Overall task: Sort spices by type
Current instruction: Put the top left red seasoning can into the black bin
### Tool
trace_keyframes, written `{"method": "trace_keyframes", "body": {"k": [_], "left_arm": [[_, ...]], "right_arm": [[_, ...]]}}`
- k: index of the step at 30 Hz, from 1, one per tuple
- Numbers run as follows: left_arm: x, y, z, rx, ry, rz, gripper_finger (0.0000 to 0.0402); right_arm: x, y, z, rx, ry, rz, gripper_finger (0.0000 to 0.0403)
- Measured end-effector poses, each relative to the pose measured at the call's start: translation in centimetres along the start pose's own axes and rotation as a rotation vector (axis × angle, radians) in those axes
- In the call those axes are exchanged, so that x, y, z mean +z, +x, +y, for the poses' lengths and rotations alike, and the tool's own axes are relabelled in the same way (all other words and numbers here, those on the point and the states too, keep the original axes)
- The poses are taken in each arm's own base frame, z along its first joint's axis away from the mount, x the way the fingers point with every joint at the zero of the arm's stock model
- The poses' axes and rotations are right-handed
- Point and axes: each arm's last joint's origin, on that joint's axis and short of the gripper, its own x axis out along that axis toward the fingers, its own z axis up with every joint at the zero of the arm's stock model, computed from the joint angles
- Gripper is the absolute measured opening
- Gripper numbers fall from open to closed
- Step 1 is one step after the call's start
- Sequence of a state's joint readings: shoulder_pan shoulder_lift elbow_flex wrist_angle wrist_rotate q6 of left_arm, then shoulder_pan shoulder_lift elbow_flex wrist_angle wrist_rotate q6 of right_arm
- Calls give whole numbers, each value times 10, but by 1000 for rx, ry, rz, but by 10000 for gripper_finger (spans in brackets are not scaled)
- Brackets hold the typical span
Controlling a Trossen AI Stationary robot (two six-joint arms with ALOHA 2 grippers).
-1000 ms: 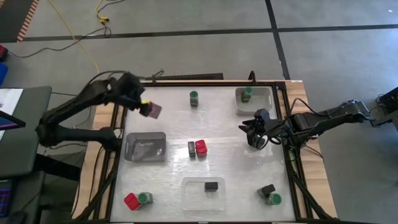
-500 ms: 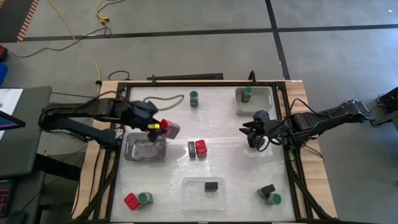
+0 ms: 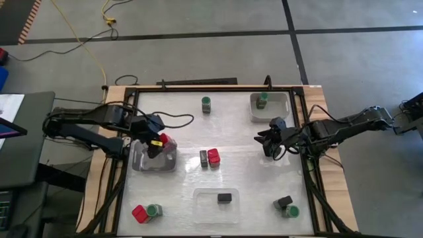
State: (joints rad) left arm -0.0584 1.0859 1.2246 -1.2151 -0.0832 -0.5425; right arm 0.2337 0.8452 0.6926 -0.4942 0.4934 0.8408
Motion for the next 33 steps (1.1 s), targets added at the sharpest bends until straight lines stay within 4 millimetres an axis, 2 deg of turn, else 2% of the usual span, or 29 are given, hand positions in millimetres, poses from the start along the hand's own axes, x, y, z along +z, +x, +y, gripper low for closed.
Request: {"method": "trace_keyframes", "body": {"k": [5, 17, 26, 33], "left_arm": [[-4, 2, -1, 18, 89, 29, 209], [-24, 41, 3, 90, 227, 190, 212], [-35, 69, 6, 76, 328, 208, 216], [-41, 80, 8, 71, 374, 213, 216]], "right_arm": [[0, 0, 0, -1, 0, 0, 185], [0, 0, 0, 1, 79, -1, 185], [0, 0, 0, 1, 107, -1, 185], [0, 0, 0, 0, 129, -1, 185]]}}
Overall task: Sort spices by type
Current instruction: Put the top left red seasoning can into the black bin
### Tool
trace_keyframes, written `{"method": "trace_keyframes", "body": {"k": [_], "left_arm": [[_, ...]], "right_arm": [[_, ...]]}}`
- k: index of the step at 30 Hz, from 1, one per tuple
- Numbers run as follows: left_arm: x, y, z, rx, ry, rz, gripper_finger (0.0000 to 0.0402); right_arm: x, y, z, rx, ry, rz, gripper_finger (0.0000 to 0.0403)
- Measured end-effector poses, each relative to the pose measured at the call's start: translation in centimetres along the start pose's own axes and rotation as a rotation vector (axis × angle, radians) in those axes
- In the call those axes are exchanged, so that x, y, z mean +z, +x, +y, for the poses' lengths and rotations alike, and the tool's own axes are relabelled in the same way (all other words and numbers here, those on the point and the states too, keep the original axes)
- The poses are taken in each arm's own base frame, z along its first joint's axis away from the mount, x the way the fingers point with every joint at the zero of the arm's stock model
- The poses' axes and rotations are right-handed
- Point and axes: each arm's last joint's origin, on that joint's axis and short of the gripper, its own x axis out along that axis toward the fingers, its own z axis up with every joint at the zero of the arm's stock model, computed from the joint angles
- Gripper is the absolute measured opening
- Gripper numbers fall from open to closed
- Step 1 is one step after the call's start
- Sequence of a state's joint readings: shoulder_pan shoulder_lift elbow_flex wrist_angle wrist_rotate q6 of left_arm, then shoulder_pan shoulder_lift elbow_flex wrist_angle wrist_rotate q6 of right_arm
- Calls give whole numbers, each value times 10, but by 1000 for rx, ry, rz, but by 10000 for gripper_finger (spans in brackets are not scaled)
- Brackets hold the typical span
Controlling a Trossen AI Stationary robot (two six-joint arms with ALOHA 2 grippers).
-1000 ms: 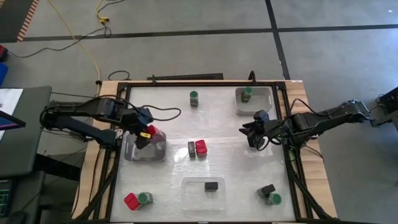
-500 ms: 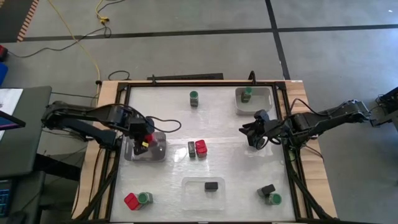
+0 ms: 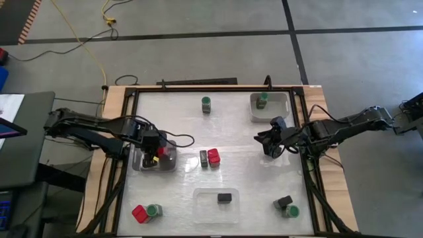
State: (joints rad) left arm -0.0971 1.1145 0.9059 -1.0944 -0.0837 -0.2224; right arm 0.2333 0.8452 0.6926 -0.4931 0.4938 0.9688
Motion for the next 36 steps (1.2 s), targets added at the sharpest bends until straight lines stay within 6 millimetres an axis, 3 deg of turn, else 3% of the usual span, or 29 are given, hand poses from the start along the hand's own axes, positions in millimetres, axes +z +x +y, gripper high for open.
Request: {"method": "trace_keyframes", "body": {"k": [15, 36], "left_arm": [[13, 35, 4, 25, 100, 130, 217], [13, 33, 6, 65, 47, 105, 244]], "right_arm": [[0, 0, 0, 1, 26, 1, 185], [0, 0, 0, 0, 29, 0, 185]]}}
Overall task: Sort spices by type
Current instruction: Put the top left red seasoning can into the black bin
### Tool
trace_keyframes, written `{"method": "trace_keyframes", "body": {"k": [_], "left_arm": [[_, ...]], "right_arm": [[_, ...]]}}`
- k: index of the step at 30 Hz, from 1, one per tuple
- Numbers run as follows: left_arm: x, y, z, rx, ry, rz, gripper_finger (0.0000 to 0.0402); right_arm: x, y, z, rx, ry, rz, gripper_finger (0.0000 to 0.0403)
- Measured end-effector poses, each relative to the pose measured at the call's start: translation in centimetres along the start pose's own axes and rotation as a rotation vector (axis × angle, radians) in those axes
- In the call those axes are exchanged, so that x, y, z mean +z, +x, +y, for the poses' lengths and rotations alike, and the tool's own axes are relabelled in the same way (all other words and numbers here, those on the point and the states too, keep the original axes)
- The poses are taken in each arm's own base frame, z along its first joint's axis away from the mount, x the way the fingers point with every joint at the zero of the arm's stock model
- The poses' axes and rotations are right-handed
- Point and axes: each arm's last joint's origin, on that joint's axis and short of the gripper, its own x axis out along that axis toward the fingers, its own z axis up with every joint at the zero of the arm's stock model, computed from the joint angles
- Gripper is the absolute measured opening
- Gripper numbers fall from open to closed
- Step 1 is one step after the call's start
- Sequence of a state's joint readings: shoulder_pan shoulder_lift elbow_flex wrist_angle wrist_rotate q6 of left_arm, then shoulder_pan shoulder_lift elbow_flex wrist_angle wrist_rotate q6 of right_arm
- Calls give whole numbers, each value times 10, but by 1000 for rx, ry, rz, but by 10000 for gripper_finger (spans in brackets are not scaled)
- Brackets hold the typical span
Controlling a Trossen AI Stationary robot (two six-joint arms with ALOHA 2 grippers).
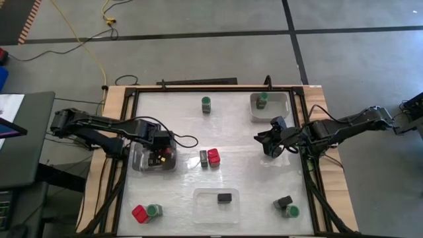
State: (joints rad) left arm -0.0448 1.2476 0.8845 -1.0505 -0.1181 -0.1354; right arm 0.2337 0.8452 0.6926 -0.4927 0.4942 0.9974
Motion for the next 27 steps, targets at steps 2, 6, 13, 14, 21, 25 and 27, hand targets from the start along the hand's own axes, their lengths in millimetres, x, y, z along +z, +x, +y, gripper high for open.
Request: {"method": "trace_keyframes", "body": {"k": [2, 6, 13, 14, 21, 25, 27], "left_arm": [[-3, 0, 0, 5, 4, 33, 244], [-10, -2, 2, 15, 11, 91, 244], [-20, -17, 1, 6, 17, 29, 245], [-22, -19, 1, 4, 8, 17, 245], [-33, -28, -1, 0, -7, 27, 245], [-33, -28, -5, -9, 14, 17, 245], [-34, -23, -6, -9, 8, 12, 245]], "right_arm": [[0, 0, 0, 0, 0, 0, 185], [0, 0, 0, 0, 0, 0, 185], [0, 0, 0, 3, 6, -2, 185], [0, 0, 0, 2, 13, -1, 185], [0, 0, 0, 0, 23, 0, 185], [0, 0, 0, 0, 24, 0, 185], [0, 0, 0, 0, 24, 0, 185]]}}
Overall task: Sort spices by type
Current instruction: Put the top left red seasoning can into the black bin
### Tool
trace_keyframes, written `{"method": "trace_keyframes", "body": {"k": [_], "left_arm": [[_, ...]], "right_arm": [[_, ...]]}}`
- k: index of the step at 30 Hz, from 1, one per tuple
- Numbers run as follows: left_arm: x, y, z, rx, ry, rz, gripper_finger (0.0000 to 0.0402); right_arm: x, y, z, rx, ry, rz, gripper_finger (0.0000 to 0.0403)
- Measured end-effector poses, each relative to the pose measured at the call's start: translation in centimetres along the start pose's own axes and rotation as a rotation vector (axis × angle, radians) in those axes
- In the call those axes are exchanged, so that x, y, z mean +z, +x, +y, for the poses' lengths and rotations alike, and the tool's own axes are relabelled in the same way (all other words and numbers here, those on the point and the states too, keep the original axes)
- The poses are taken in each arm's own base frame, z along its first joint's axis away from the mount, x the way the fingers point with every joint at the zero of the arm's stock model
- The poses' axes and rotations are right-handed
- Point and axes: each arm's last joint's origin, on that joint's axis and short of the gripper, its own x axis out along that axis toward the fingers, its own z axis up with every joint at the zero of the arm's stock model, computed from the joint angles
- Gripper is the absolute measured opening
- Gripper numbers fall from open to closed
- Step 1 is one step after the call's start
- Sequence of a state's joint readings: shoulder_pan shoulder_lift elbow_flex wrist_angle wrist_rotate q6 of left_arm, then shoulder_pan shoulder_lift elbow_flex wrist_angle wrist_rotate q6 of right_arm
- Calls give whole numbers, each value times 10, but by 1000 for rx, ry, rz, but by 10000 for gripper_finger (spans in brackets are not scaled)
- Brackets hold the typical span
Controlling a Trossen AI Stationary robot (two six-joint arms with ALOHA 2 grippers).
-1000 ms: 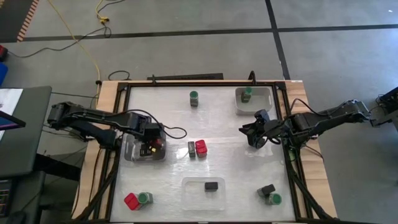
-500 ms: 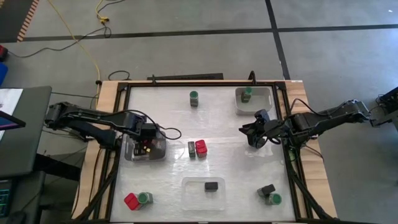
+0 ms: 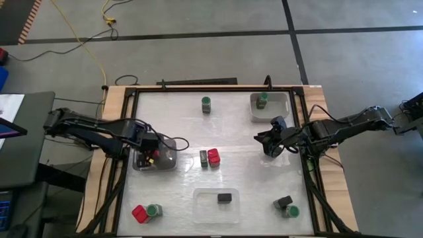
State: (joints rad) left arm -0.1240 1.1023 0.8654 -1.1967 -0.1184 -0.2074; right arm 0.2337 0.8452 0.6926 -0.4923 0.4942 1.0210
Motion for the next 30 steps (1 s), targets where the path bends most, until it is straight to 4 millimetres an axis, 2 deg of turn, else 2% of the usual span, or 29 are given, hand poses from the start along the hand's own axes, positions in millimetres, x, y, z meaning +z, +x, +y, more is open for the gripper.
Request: {"method": "trace_keyframes", "body": {"k": [7, 30], "left_arm": [[-9, 18, 0, 35, -36, 49, 245], [-10, 18, 2, 95, 1, 57, 245]], "right_arm": [[0, 0, 0, 1, 4, -1, 185], [0, 0, 1, 5, 3, -3, 185]]}}
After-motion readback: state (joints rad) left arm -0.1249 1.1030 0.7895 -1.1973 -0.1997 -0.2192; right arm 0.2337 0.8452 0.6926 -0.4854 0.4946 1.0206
